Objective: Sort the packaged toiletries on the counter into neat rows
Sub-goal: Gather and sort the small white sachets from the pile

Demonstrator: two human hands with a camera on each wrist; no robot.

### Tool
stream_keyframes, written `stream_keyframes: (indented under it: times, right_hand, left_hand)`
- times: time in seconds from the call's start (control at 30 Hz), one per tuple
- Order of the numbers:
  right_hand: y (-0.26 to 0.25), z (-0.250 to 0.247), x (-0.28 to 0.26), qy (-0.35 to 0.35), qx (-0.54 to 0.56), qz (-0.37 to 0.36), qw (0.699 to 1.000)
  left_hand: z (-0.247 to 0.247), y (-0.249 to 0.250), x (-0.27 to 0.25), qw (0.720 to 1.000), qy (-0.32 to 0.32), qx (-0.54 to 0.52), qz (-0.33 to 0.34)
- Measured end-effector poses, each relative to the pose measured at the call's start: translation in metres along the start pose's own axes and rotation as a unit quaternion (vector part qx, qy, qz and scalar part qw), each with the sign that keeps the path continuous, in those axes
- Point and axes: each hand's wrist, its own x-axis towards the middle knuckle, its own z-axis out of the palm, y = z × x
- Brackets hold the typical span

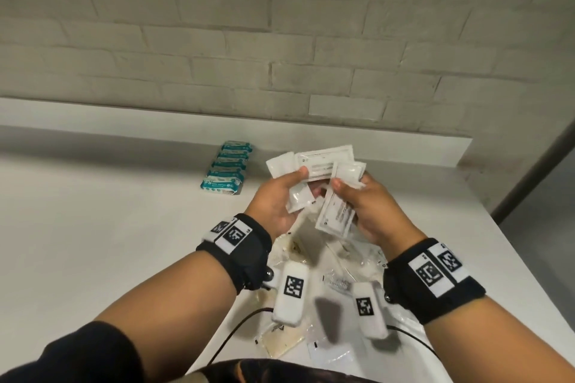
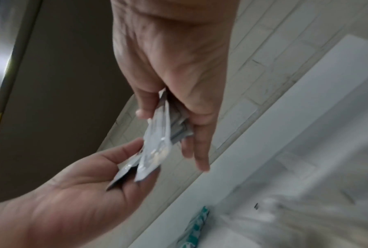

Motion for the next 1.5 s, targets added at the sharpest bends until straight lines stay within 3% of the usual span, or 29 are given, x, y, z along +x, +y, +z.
stream_keyframes:
  times: [0.17, 0.37, 0.67, 0.87, 0.93, 1.0, 1.07, 1.1, 1.13, 1.2, 1.27, 1.3, 1.37, 1.5]
  right_hand:
    - [-0.011, 0.004, 0.012, 0.090, 0.112, -0.036, 0.989]
    - [-0.009, -0.012, 0.020, 0.138, 0.141, -0.030, 0.980]
    - [0.019, -0.030, 0.017, 0.111, 0.156, 0.070, 0.979]
    - [0.010, -0.031, 0.014, 0.086, 0.145, 0.077, 0.983]
    - [-0.001, -0.030, 0.011, 0.054, 0.112, 0.048, 0.991]
    - [-0.017, -0.031, 0.007, 0.011, 0.004, 0.002, 1.000]
    - [-0.035, -0.028, 0.002, -0.053, -0.184, -0.032, 0.981]
    - [-0.042, -0.025, 0.001, -0.096, -0.248, -0.029, 0.964]
    - [-0.045, -0.021, 0.001, -0.140, -0.285, -0.017, 0.948]
    - [-0.043, -0.012, 0.003, -0.178, -0.298, 0.001, 0.938]
    - [-0.033, -0.002, 0.007, -0.139, -0.274, -0.016, 0.952]
    - [-0.026, 0.002, 0.010, -0.096, -0.231, -0.021, 0.968]
    - [-0.019, 0.011, 0.011, -0.020, -0.130, -0.006, 0.991]
    - [-0.013, 0.037, 0.011, 0.012, -0.087, 0.068, 0.994]
  left_hand:
    - [0.001, -0.018, -0.006, 0.978, -0.072, 0.192, -0.026]
    - [-0.010, -0.005, -0.001, 0.979, -0.022, 0.166, -0.115]
    - [-0.025, -0.011, 0.003, 0.973, -0.012, 0.225, 0.041]
    - [-0.026, -0.014, 0.001, 0.973, 0.011, 0.222, 0.060]
    - [-0.027, -0.013, 0.002, 0.952, 0.023, 0.300, 0.062]
    - [-0.029, -0.009, 0.002, 0.894, 0.009, 0.438, 0.091]
    - [-0.028, -0.002, 0.000, 0.838, -0.035, 0.533, 0.112]
    - [-0.026, 0.002, -0.001, 0.826, -0.055, 0.548, 0.117]
    - [-0.023, 0.004, -0.001, 0.829, -0.068, 0.541, 0.122]
    - [-0.017, 0.008, 0.000, 0.882, -0.065, 0.449, 0.130]
    - [-0.012, 0.010, 0.001, 0.947, -0.049, 0.296, 0.117]
    - [-0.011, 0.009, 0.000, 0.965, -0.050, 0.232, 0.108]
    - [-0.014, 0.006, 0.000, 0.978, -0.064, 0.178, 0.086]
    - [-0.017, -0.014, -0.003, 0.971, -0.122, 0.204, 0.034]
